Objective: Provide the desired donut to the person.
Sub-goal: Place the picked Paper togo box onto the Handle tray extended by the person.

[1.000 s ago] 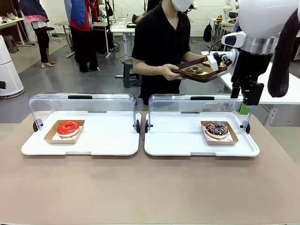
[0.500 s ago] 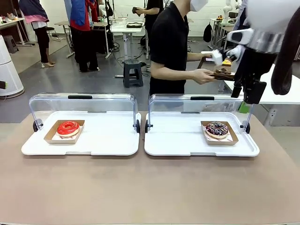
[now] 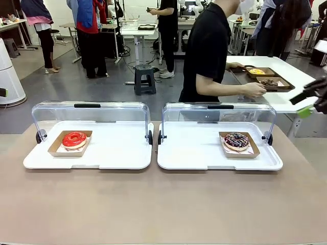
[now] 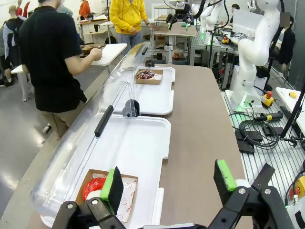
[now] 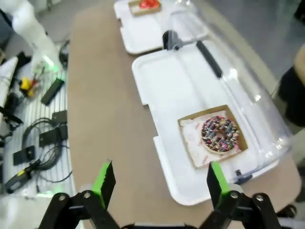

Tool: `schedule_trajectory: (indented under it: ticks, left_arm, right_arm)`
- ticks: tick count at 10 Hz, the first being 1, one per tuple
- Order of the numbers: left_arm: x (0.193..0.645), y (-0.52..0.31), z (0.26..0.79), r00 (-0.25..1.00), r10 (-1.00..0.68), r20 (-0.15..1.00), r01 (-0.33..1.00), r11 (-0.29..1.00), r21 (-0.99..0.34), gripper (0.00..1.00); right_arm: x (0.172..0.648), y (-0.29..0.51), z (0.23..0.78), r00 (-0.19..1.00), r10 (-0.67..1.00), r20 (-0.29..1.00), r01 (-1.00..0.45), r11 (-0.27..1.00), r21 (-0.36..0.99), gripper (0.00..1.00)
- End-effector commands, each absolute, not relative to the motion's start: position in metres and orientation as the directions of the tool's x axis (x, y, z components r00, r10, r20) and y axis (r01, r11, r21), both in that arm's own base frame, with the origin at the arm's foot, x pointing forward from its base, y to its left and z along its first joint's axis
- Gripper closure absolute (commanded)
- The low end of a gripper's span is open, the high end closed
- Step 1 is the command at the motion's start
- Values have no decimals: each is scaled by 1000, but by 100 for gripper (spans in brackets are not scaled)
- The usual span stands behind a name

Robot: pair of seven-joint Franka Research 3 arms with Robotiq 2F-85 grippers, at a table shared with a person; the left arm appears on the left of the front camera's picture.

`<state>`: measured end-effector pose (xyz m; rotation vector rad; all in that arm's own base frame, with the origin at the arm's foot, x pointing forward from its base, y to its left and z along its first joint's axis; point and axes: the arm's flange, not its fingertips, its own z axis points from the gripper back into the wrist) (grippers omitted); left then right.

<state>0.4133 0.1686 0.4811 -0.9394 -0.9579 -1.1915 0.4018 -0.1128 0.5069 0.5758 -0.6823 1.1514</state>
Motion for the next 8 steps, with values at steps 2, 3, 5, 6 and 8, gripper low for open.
schedule_trajectory:
  ticks: [2,3,5,6,8]
  left_arm:
    - [411,169,482,108,-309,945,990,122,-73,0]
    - [411,169,482,108,-309,945,990,122,-73,0]
    - [411,169,482,108,-309,945,990,122,-73,0]
    - [411,169,482,108,-309,945,990,122,-73,0]
    - [411,169,482,108,-309,945,990,122,-73,0]
  right_arm:
    - [399,-148,472,196,452,870,-963,256,84,0]
    - [395,-162,472,178,374,910,-967,239,91,0]
    - [388,-184,480,151,329,932,-973,218,81,0]
    - [387,-189,483,151,325,934,-972,221,80,0]
    - [391,-188,494,108,305,946,-978,204,45,0]
